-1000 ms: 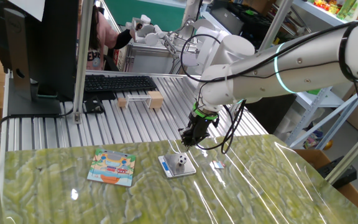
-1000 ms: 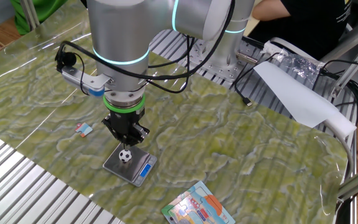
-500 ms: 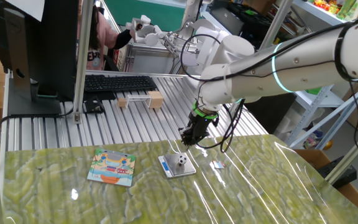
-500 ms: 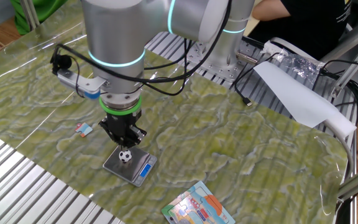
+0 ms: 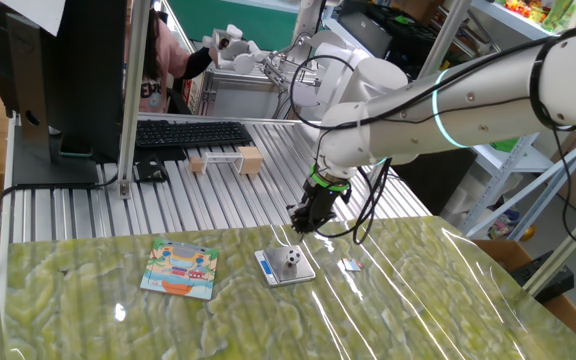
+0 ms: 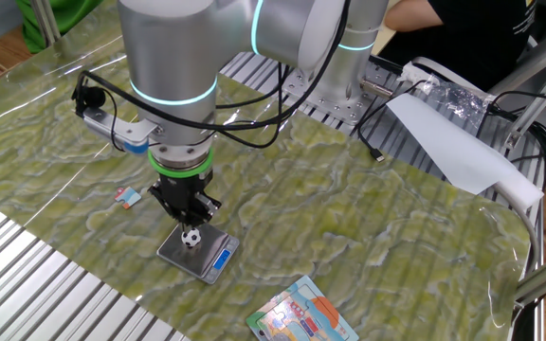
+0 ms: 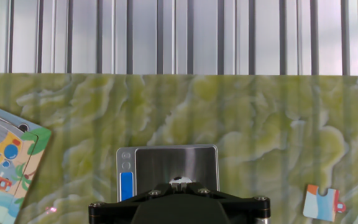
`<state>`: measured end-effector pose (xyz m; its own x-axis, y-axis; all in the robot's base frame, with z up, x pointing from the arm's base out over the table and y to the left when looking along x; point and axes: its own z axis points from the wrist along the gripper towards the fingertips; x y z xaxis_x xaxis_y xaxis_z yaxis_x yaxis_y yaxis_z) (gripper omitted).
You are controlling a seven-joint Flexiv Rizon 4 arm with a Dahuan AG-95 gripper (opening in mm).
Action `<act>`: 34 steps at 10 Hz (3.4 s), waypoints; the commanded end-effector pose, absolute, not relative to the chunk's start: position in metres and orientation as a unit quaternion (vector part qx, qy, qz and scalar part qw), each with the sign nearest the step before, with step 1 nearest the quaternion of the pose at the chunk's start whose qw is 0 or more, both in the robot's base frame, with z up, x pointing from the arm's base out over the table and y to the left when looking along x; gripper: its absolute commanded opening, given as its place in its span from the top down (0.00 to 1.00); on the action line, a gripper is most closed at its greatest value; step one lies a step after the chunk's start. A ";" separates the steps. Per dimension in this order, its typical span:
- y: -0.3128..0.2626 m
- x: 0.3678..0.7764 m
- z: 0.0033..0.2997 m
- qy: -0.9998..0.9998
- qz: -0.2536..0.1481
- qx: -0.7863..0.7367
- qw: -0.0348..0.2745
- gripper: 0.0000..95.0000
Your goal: Remove the object from the scale
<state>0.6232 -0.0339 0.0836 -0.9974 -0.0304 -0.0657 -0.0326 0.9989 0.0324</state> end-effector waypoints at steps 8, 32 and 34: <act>-0.034 0.623 0.083 1.000 0.017 0.004 0.027 1.00; -0.034 0.623 0.083 1.000 0.012 0.003 0.010 1.00; -0.034 0.623 0.083 1.000 0.012 0.001 -0.002 1.00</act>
